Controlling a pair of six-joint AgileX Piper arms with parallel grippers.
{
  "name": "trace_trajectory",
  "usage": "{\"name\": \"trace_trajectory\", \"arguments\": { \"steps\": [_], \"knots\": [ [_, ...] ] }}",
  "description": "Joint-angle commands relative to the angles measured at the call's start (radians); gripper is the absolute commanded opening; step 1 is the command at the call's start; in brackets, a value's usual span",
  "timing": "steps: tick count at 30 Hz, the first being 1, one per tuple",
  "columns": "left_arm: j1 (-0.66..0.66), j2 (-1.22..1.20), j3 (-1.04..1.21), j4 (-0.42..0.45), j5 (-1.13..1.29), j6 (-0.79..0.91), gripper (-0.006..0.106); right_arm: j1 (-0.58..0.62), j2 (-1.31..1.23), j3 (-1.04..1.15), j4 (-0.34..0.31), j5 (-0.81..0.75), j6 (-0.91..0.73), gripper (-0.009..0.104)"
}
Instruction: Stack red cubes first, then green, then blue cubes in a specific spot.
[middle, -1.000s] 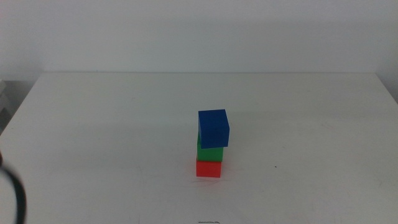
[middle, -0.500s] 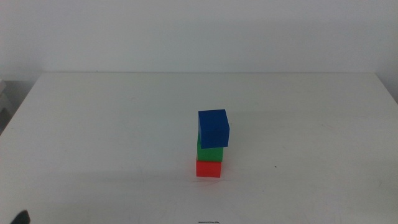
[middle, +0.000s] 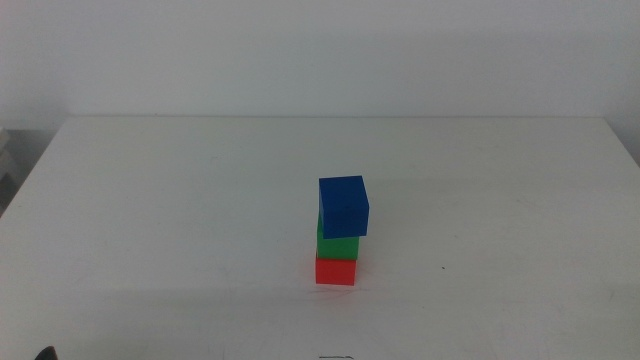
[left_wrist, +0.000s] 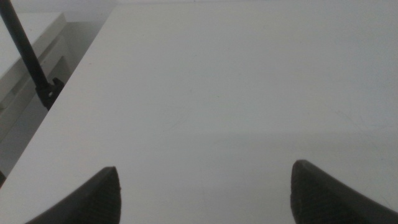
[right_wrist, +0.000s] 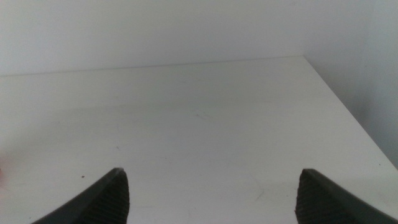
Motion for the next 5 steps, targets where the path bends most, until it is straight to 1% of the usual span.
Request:
{"name": "trace_trajectory", "arguments": {
  "steps": [1,5],
  "knots": [
    [0.002,-0.019,-0.002,-0.009,-0.082,-0.004,0.094,-0.007,0.012,-0.016,-0.016,-0.077,-0.012,0.074],
    [0.002,-0.02,-0.002,-0.009,-0.083,-0.004,0.094,-0.007,0.012,-0.016,-0.016,-0.077,-0.012,0.074]
  ]
}}
